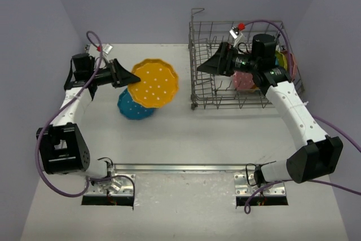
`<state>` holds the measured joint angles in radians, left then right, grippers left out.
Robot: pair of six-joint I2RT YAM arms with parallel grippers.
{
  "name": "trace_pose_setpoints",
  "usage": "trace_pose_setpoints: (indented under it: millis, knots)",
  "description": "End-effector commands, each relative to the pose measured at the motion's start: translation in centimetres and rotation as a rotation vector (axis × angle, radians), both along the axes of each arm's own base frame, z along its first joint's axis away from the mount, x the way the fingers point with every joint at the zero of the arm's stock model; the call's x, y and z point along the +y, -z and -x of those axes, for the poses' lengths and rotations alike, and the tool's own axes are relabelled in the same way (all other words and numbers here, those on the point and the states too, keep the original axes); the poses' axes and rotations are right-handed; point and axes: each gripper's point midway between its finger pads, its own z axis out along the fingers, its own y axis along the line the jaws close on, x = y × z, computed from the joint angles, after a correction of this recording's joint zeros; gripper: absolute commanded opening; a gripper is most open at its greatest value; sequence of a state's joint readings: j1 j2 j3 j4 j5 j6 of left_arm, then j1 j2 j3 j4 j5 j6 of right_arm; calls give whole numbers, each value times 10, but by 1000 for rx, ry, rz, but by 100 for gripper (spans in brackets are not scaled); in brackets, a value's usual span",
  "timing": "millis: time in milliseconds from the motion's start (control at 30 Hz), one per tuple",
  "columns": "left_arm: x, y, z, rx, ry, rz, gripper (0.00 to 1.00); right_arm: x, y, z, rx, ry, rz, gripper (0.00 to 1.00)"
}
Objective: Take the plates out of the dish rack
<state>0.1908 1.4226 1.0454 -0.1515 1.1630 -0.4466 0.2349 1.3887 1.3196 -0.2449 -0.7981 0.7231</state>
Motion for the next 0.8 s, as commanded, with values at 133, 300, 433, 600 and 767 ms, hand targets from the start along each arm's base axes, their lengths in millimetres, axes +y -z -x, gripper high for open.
trace_pose_setpoints:
  millis: [133,300,433,600,767]
  knots:
    - [99,49,-36,34,-135,-317,0,-35,-29,-14,-162,129,110,99]
    - [118,89,-49,94,-153,-404,0,-52,-25,-13,-166,135,127,99]
    - [120,112,-52,138,-140,-396,0,-55,-24,-11,-162,118,119,99]
    - [119,133,-54,165,-123,-378,0,-55,-20,-12,-141,110,108,99]
    - [112,148,-49,189,-85,-331,0,-54,-18,-13,-124,98,99,99]
